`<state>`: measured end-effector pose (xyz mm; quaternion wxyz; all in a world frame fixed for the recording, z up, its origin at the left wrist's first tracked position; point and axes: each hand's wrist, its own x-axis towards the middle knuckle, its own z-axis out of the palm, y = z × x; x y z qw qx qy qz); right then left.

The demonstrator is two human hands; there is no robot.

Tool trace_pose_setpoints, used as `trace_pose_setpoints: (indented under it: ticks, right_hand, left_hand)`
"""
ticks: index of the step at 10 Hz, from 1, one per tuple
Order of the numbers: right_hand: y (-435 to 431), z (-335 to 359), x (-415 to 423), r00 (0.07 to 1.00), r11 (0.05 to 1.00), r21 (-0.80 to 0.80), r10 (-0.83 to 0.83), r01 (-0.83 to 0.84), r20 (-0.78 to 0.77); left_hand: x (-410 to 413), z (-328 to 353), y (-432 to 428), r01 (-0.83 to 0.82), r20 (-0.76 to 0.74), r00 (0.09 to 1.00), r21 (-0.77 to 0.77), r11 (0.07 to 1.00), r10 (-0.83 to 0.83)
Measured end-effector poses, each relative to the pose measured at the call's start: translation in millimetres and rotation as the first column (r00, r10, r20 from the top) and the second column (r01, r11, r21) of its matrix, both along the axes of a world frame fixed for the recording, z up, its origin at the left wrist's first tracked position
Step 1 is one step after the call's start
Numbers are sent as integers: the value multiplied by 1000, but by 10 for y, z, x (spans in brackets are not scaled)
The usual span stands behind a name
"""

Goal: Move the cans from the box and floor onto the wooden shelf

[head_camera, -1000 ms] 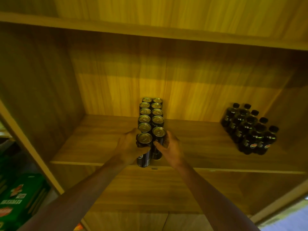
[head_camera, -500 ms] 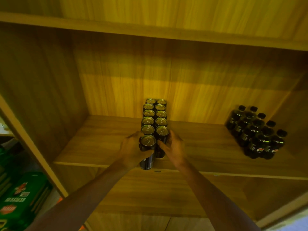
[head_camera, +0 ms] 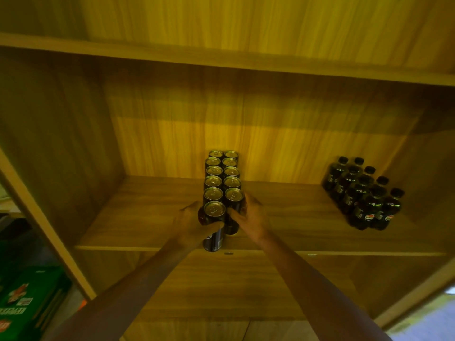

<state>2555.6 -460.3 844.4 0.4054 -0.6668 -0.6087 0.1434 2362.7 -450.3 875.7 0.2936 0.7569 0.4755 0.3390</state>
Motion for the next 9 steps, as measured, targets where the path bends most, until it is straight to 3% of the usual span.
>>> trace_pose_setpoints:
  ticks: [4, 5, 7, 9]
  right_hand:
    - [-273, -11, 90, 984, 994, -83, -50, 65, 170]
    - [-399, -13, 116, 978, 992, -107, -42, 65, 206]
    - [-589, -16, 190, 936, 976, -211, 21, 57, 353]
    - [-863, 3, 148, 853, 980, -196, 66, 43, 517]
  left_hand:
    - [-15, -135, 26, -8, -80, 997, 38, 999, 11]
    - [-52, -150, 5, 19, -146, 989, 36, 999, -14]
    - [-198, -214, -17, 120, -429, 901, 117, 986, -59]
    - [-414, -261, -252, 218, -557, 830, 326, 920, 1]
